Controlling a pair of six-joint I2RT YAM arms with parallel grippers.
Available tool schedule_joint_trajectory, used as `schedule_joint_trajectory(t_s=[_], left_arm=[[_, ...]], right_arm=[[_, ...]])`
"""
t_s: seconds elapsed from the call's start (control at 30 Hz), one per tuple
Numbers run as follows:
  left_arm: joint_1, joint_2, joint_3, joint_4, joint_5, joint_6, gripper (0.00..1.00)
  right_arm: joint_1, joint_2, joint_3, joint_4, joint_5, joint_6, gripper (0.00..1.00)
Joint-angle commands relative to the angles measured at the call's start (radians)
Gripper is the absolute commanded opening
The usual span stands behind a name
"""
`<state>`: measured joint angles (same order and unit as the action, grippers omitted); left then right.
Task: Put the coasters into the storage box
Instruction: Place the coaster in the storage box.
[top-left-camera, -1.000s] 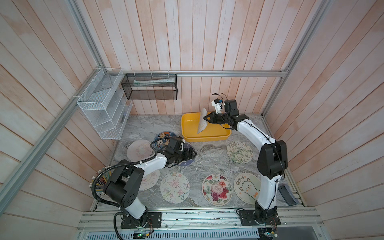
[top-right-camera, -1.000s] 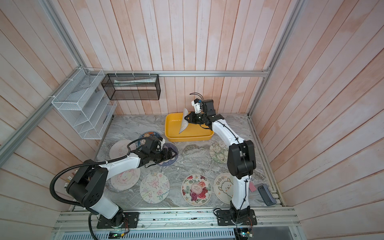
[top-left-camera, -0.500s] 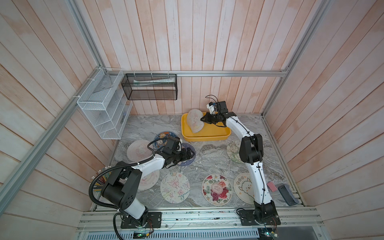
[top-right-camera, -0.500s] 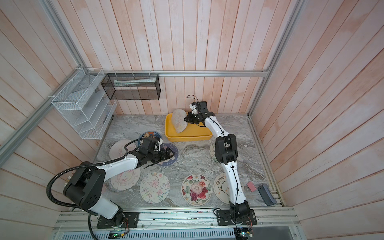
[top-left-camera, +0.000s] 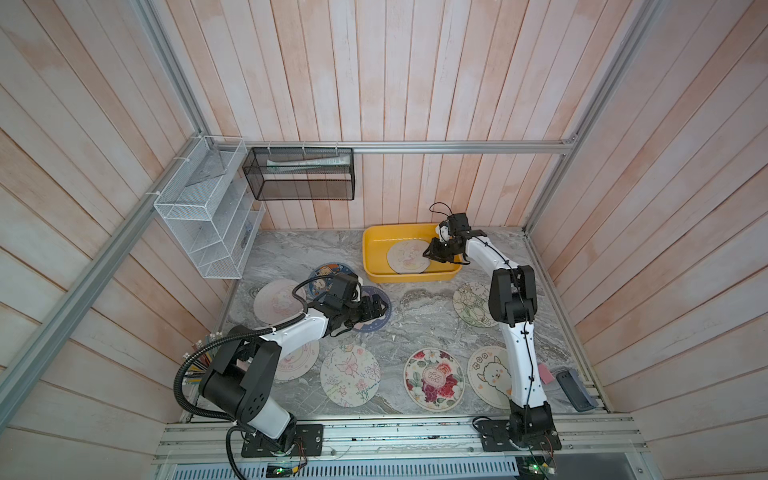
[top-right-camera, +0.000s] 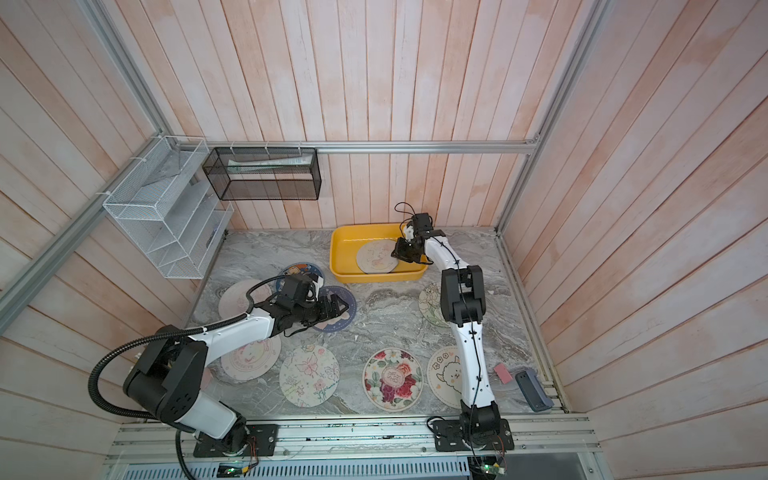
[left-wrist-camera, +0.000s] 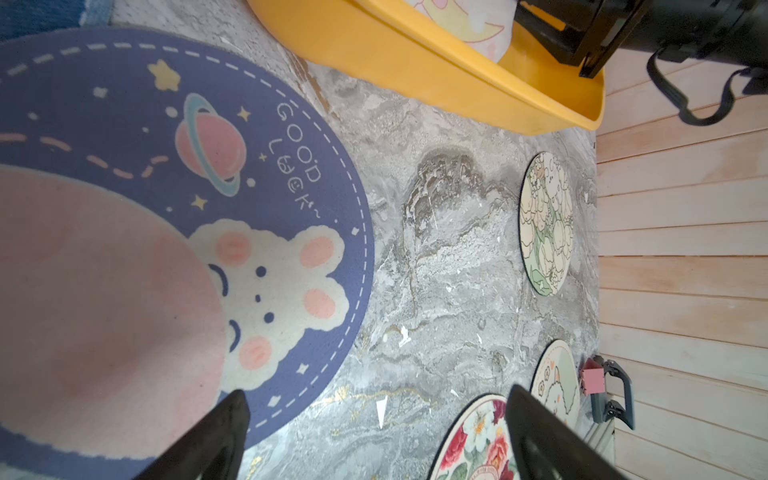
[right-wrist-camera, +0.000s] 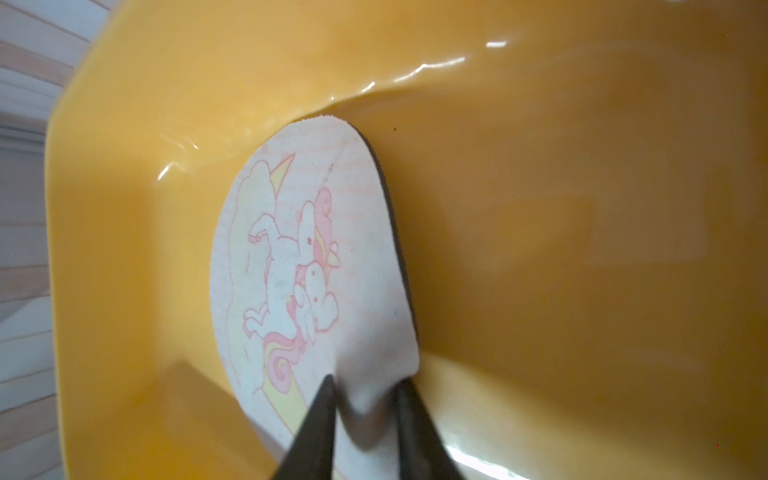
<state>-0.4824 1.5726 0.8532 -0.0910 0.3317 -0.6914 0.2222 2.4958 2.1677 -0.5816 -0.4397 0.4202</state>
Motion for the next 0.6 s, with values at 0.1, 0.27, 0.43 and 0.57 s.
schedule_joint_trajectory(t_s=[0.1, 0.27, 0.43, 0.57], left_arm=[[0.015, -0.033, -0.018, -0.019, -0.031, 0.025, 0.98], [0.031, -0.039, -0.020, -0.033, -0.041, 0.034, 0.98], [0.089, -0.051, -0.019, -0.067, -0.059, 0.062, 0.99], [0.166, -0.047, 0.003, -0.125, -0.102, 0.113, 0.99]], right_arm=[[0.006, -0.108, -0.010, -0.027, 0.061, -0.047, 0.55], [0.009, -0.144, -0.020, -0.046, 0.054, -0.062, 0.56], [0.026, -0.249, -0.117, -0.027, 0.019, -0.077, 0.58], [0.064, -0.389, -0.284, 0.019, -0.013, -0.090, 0.63]])
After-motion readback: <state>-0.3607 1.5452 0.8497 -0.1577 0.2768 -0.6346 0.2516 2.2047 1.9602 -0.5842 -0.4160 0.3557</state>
